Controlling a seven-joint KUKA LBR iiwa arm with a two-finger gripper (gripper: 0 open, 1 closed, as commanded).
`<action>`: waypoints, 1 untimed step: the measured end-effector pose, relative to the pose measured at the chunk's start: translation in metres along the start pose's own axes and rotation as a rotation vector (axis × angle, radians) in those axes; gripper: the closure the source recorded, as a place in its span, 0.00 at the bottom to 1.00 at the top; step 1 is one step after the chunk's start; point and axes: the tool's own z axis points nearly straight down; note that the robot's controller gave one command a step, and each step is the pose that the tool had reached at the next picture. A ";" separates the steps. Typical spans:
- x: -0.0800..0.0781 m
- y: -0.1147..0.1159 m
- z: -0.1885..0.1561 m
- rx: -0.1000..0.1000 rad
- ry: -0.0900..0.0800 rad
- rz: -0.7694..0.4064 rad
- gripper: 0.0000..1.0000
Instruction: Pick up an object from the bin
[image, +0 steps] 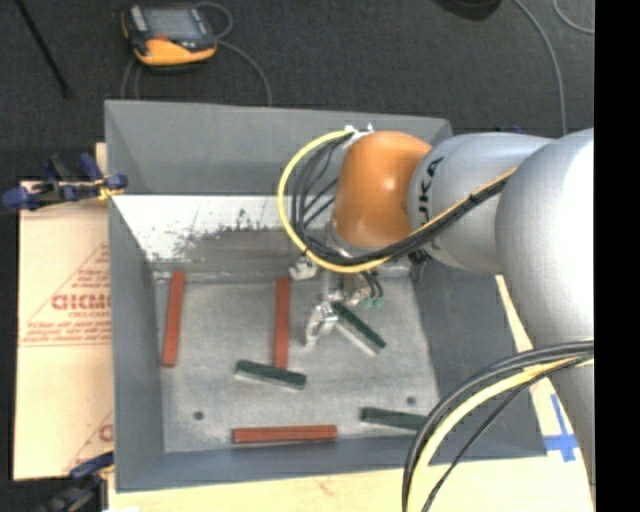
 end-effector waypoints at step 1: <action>0.000 0.000 0.000 0.000 0.000 0.000 0.00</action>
Offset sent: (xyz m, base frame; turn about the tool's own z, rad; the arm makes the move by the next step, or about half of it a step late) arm -0.0452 -0.0995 -0.0102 -0.1800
